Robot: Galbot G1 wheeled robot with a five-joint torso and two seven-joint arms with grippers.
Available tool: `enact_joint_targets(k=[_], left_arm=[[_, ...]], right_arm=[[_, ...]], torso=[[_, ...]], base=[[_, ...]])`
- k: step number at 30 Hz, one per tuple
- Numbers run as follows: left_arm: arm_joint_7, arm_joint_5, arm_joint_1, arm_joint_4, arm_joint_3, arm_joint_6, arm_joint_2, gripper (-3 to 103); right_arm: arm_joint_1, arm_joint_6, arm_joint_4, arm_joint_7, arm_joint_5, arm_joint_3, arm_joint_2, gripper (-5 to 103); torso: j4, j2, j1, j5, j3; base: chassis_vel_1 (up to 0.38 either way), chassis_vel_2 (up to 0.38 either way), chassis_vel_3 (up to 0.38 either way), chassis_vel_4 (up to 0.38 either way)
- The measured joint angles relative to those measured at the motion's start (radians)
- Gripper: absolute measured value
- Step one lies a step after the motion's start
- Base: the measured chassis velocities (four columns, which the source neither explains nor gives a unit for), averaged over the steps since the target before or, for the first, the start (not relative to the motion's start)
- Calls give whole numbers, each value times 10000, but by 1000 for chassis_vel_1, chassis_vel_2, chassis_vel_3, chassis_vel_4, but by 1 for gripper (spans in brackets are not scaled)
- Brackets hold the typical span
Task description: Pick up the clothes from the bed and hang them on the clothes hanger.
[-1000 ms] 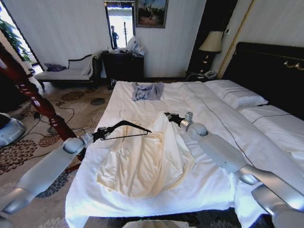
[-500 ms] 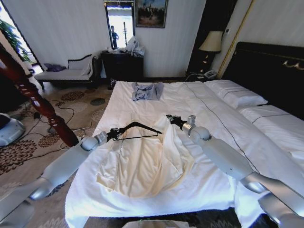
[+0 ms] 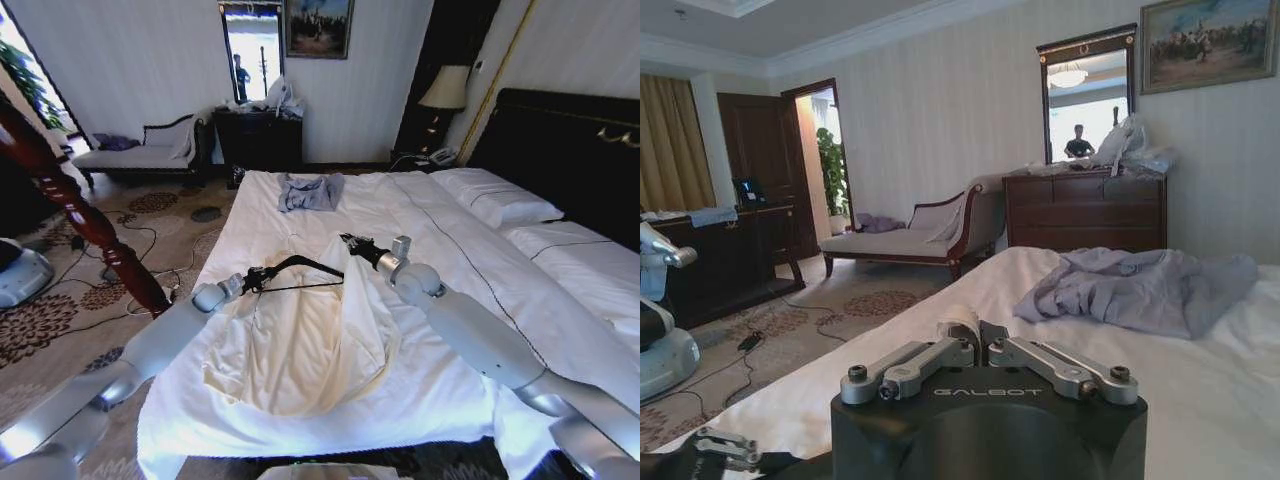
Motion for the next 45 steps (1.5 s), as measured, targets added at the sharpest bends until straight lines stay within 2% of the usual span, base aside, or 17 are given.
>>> enact_joint_targets(k=[8, 13, 20, 35, 37, 40, 43, 45], left_arm=[[-118, -141, -22, -7, 205, 6, -388, 20], [-389, -166, -22, -162, 285, 143, -517, 20], [-814, -140, -94, 237, 145, 180, -877, 20], [-1463, -374, 59, 44, -74, 145, -912, 20], [-1482, -479, 105, -98, -74, 155, -837, 20], [-1492, -500, 125, -170, -70, 159, -799, 20], [-1580, -506, 160, -272, -72, 180, -784, 20], [-1592, -507, 169, -279, -78, 181, -784, 20]], right_arm=[[-213, -1, 79, 130, -15, 3, 156, 1], [-258, -24, 286, 222, 7, 3, 226, 1], [-406, -175, 1096, 448, 177, -109, 333, 1], [-623, -358, 1626, 640, 880, -118, 584, -1], [-619, -367, 1646, 646, 873, -244, 657, 8], [-627, -368, 1663, 639, 809, -351, 688, 13], [-690, -356, 1709, 475, 609, -506, 698, 28], [-696, -346, 1723, 442, 582, -535, 691, 28]], torso=[[-1, 0, 0, 1, 0], [-1, 0, 1, 1, 1], [0, 0, 1, 0, 0], [-2, 0, 0, 0, 0], [1, 0, 0, 0, 0], [4, 1, 0, -1, 0], [-2, 0, 0, 0, 0], [-3, 0, 0, 0, 0]], base=[[0, 0, 0, 0], [0, 0, 0, 0], [0, 0, 0, 0], [0, 0, 0, 0], [0, 0, 0, 0], [0, 0, 0, 0], [0, 0, 0, 0], [0, 0, 0, 0]])
